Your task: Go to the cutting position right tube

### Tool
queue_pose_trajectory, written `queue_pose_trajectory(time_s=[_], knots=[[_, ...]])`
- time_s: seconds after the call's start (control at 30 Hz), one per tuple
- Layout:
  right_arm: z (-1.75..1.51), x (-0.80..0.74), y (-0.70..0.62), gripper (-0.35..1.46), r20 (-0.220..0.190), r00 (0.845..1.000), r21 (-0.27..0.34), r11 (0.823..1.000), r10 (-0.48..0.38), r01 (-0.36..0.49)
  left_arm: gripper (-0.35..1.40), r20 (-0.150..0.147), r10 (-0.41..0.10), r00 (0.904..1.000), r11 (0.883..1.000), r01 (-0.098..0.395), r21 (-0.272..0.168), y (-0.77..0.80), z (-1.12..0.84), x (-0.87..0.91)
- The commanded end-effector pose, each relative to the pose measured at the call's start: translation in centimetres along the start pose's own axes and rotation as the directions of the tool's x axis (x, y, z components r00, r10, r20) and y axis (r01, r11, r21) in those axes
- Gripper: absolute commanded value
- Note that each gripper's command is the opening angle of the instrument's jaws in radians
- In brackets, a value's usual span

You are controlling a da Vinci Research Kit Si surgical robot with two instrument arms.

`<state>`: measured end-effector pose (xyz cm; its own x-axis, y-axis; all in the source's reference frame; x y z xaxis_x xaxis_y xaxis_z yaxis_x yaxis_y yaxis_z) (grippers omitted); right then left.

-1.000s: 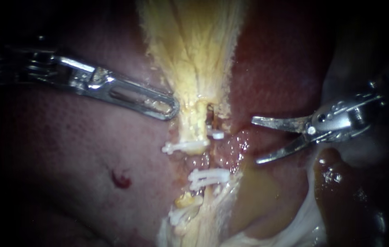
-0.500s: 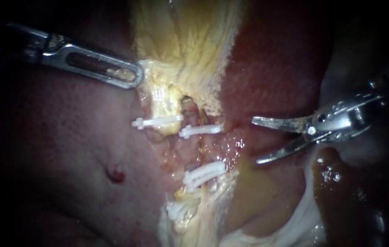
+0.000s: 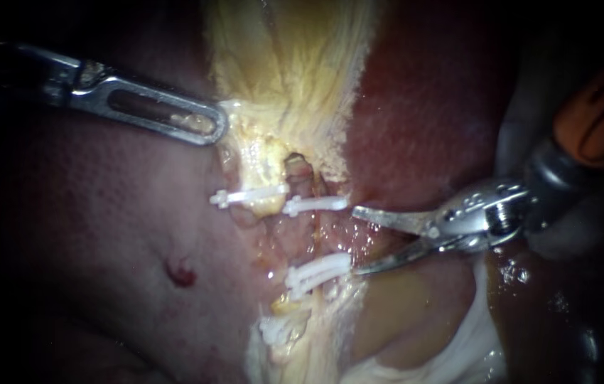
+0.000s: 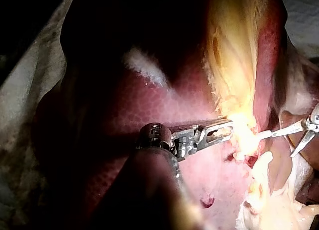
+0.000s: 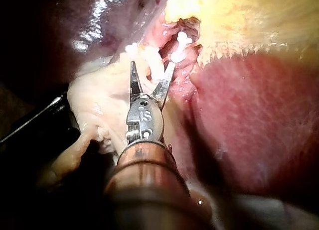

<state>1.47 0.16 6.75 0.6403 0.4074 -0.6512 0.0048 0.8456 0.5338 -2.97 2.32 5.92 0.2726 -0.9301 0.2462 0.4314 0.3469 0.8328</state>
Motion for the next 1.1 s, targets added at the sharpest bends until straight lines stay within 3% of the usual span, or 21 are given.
queue_pose_trajectory(time_s=[0.03, 0.4, 0.7, 0.9, 1.1], knots=[[0.05, -0.02, 0.02, 1.44, 0.002, 1.0, 0.006, 1.0, 0.008, -0.008, -0.35, -0.002, 0.001, 1.0, 1.0, -0.001, 0.003, 0.0, 0.0, 0.0], [0.55, -0.05, 0.21, 1.44, 0.007, 0.999, 0.074, 0.996, 0.054, -0.054, -0.35, -0.003, 0.002, 1.0, 1.0, -0.002, 0.003, -0.01, 0.03, 0.03], [0.62, 0.0, 0.24, 1.44, -0.114, 0.993, 0.229, 0.973, 0.016, 0.01, -0.35, -0.003, 0.002, 1.0, 1.0, -0.002, 0.003, 0.0, 0.03, 0.03], [0.62, 0.01, 0.26, 1.44, -0.154, 0.988, 0.338, 0.94, -0.001, 0.053, -0.35, -0.005, 0.002, 1.0, 1.0, -0.002, 0.006, 0.0, 0.04, 0.03], [0.72, 0.04, 0.26, 1.44, -0.164, 0.986, 0.374, 0.925, -0.006, 0.068, -0.35, -0.005, 0.003, 1.0, 1.0, -0.003, 0.006, 0.01, 0.04, 0.03]])
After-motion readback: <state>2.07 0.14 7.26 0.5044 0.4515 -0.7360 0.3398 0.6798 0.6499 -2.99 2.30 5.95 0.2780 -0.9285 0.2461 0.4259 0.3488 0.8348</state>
